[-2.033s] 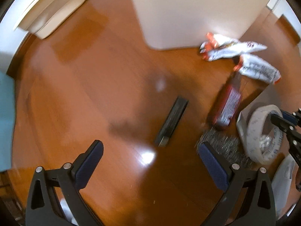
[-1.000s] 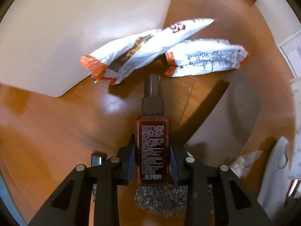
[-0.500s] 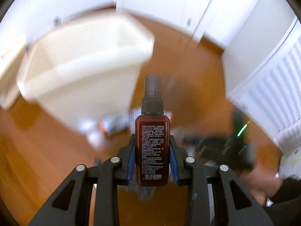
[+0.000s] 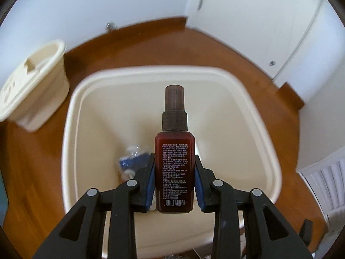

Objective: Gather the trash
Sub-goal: 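Carry the brown spray bottle to the wastebasket with the left gripper and drop it, then drop the tape roll into the wastebasket with the right gripper while the left returns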

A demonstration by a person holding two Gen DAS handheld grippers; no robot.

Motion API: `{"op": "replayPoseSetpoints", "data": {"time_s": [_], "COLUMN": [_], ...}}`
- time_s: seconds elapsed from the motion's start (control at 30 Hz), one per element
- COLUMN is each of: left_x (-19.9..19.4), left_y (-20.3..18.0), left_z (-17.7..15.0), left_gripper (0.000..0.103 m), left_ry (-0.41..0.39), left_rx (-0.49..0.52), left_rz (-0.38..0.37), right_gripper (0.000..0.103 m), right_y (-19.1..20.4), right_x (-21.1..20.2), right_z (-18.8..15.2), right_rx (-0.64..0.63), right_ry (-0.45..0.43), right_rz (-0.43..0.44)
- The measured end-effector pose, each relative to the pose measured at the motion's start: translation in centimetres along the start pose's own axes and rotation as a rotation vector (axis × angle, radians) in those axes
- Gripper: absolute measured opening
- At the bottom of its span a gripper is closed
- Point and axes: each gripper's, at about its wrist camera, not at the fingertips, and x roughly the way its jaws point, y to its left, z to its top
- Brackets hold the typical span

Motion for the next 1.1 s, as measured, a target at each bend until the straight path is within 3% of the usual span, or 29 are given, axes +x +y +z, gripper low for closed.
{"op": "replayPoseSetpoints", "data": {"time_s": [0.1, 0.33, 0.53, 0.57, 0.63, 0.67, 0.7, 0.77, 0.9, 1.0, 1.1], "left_x": [0.5, -1.9, -5.7, -6.4, -8.0, -8.2, -8.8, -9.9, -9.0, -6.2, -3.7], "left_y": [0.2, 1.3, 1.4, 1.4, 0.5, 0.4, 0.4, 0.1, -1.1, -0.8, 0.0], "left_z": [-1.7, -0.6, -5.1, -6.4, -8.4, -9.2, -10.3, -11.9, -14.2, -16.3, -18.0], "left_gripper": [0.030, 0.031, 0.031, 0.038, 0.061, 0.084, 0.089, 0.089, 0.091, 0.091, 0.091], "left_ry": [0.023, -0.001, -0.041, -0.049, -0.108, -0.104, -0.108, -0.126, -0.107, -0.012, 0.077], "left_rx": [-0.035, -0.033, -0.037, -0.034, -0.001, 0.002, -0.005, -0.015, 0.019, 0.009, -0.002], "left_rz": [0.018, 0.039, 0.006, 0.006, 0.038, 0.051, 0.039, 0.011, 0.039, 0.040, 0.073], "right_gripper": [0.011, 0.011, 0.011, 0.011, 0.011, 0.011, 0.011, 0.011, 0.011, 0.011, 0.011], "right_y": [-0.1, 0.0, 0.0, -0.1, 0.0, 0.2, 0.4, 1.4, 3.6, 5.9, 9.4], "right_x": [-0.2, -0.1, -1.8, -2.6, -3.8, -4.7, -5.5, -7.8, -11.4, -12.8, -11.6], "right_z": [0.0, -0.1, 1.7, 2.3, 3.4, 4.2, 4.9, 6.9, 11.2, 15.0, 19.2], "right_rx": [-0.006, 0.001, 0.005, 0.014, 0.017, 0.014, 0.011, -0.020, -0.062, -0.092, -0.143], "right_ry": [0.000, 0.002, -0.052, -0.074, -0.112, -0.134, -0.155, -0.227, -0.358, -0.420, -0.414], "right_rz": [-0.006, -0.012, 0.001, 0.011, 0.017, 0.018, 0.022, 0.035, 0.076, 0.121, 0.150]}}
